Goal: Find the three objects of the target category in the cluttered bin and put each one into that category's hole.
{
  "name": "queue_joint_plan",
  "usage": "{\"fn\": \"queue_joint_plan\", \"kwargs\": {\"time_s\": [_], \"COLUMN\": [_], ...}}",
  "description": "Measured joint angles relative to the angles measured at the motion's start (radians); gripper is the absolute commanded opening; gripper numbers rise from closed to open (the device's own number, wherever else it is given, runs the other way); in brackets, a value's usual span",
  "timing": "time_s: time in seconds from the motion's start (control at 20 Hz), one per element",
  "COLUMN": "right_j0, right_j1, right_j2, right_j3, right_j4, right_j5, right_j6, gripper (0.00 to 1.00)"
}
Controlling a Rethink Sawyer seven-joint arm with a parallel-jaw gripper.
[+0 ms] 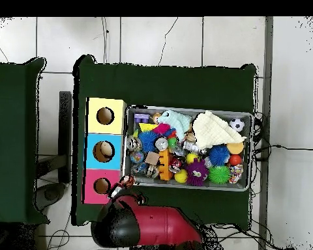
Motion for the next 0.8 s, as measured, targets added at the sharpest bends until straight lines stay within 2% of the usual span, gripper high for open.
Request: {"fn": "queue_joint_plan", "kwargs": {"time_s": [0.3,0.8], "right_j0": [0.058,0.175], "right_j1": [-0.043,-0.055], "right_j2": [0.0,-0.001], "right_j3": [0.041,0.095], "right_j4": [0.041,0.103], "right_j5": [0.005,0.005], "right_j6": [0.0,0.0], "gripper": [0.0,0.0]}}
